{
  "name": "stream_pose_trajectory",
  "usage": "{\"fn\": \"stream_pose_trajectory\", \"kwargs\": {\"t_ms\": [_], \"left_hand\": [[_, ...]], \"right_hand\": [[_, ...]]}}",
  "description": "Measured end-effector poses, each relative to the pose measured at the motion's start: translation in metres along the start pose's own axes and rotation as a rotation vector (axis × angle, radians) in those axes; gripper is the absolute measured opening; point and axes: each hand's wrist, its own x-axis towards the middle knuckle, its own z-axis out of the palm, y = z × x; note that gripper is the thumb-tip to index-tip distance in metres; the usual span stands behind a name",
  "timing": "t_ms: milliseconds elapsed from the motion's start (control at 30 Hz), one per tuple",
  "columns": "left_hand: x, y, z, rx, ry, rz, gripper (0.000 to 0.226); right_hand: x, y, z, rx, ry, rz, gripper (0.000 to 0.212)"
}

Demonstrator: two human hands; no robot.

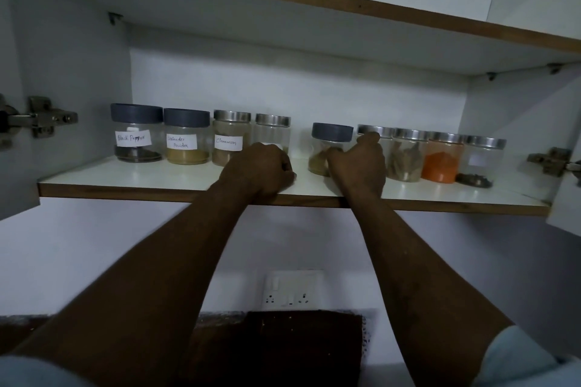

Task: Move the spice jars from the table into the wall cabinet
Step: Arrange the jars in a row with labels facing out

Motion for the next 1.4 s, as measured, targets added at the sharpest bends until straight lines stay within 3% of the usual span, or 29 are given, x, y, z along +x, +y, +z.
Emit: {"fn": "stream_pose_trajectory", "kwargs": {"t_ms": [233, 367, 467, 633, 867, 967, 1133, 1267, 1400], "left_hand": [[-0.003, -0.002, 0.001, -0.028, 0.036, -0.002, 0.019], [-0.002, -0.002, 0.000, -0.040, 0.022, -0.020, 0.015], [-0.002, -0.001, 0.000, -0.042, 0.011, -0.017, 0.015], [-0.004, 0.000, -0.001, -0.037, 0.017, -0.013, 0.015], [-0.005, 0.002, -0.003, -0.029, 0.011, -0.030, 0.022], [-0.004, 0.001, -0.002, -0.034, 0.014, -0.037, 0.021], [-0.002, 0.001, 0.000, -0.035, 0.018, -0.029, 0.020], [0.000, -0.001, 0.001, -0.027, 0.019, -0.017, 0.021], [0.002, -0.002, 0.003, -0.027, 0.015, -0.021, 0.021]], "right_hand": [[0.006, 0.000, 0.006, -0.111, -0.190, -0.002, 0.075], [0.004, 0.001, 0.008, -0.148, -0.080, -0.023, 0.075], [0.004, 0.001, 0.011, -0.164, -0.108, -0.042, 0.081], [0.013, 0.001, 0.017, -0.104, -0.295, 0.013, 0.099], [0.036, 0.003, 0.024, 0.205, -0.491, 0.158, 0.101], [0.038, 0.006, 0.030, 0.213, -0.480, 0.138, 0.101], [0.036, 0.008, 0.038, 0.014, -0.354, -0.002, 0.104], [0.042, 0.006, 0.040, 0.265, -0.459, 0.116, 0.088], [0.043, 0.012, 0.038, 0.172, -0.424, 0.036, 0.089]]}}
